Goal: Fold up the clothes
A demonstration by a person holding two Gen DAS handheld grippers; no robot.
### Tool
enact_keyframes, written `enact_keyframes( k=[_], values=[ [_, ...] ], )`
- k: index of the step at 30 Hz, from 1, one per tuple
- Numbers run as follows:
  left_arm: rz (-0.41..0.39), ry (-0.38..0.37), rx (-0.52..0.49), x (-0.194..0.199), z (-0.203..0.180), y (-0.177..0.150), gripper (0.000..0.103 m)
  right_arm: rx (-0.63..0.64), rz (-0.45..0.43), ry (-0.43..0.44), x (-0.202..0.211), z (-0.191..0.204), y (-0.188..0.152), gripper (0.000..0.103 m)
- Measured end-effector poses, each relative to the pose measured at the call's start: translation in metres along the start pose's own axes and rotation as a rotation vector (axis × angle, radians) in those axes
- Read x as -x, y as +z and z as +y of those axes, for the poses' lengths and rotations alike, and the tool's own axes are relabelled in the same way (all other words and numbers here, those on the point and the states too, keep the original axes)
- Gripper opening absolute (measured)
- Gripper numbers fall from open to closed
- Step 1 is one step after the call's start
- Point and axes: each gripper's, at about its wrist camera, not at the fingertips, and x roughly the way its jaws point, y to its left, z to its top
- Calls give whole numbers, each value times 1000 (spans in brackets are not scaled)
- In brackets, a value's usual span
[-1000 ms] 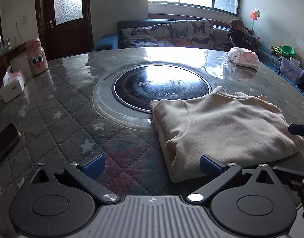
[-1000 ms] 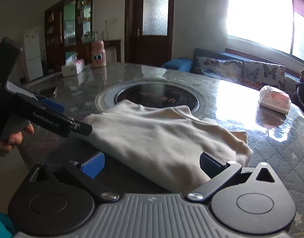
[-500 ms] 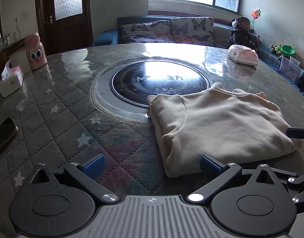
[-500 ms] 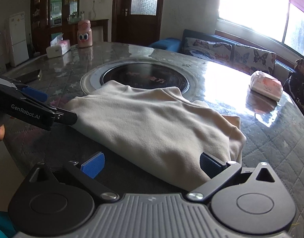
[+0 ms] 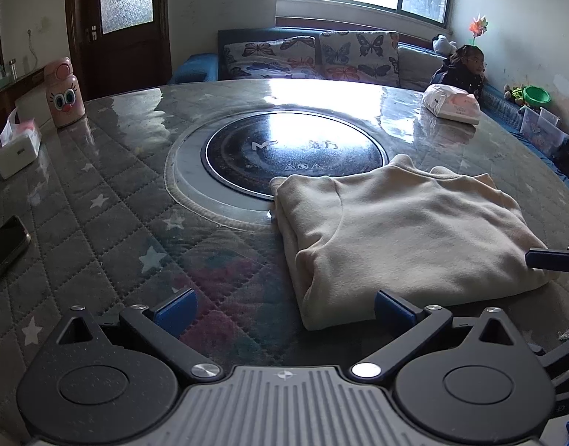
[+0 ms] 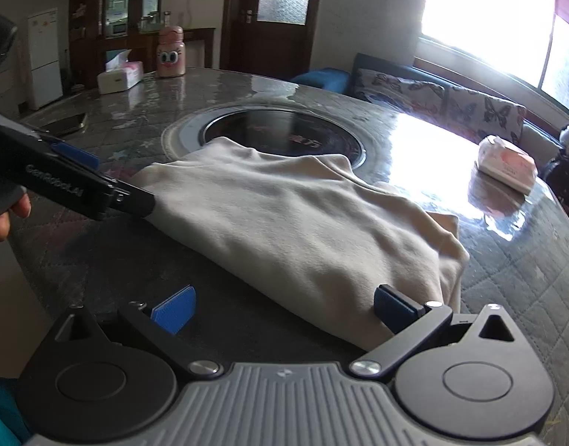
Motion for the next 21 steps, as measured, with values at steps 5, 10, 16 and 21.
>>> enact_keyframes(
  k=[5, 10, 16, 21],
  values=[
    [-25, 21, 4, 1, 4, 4, 103, 21, -13, 27, -1, 4, 1, 103],
    [-20, 7, 1, 1, 2, 6, 103, 35, -19, 33, -3, 8, 4, 103],
    [13, 0, -4, -1, -5, 3, 103, 23, -24, 36, -5, 9, 5, 103],
    [19, 9, -12, 1, -7, 1, 103, 16, -35, 34, -3, 8, 7, 103]
  ],
)
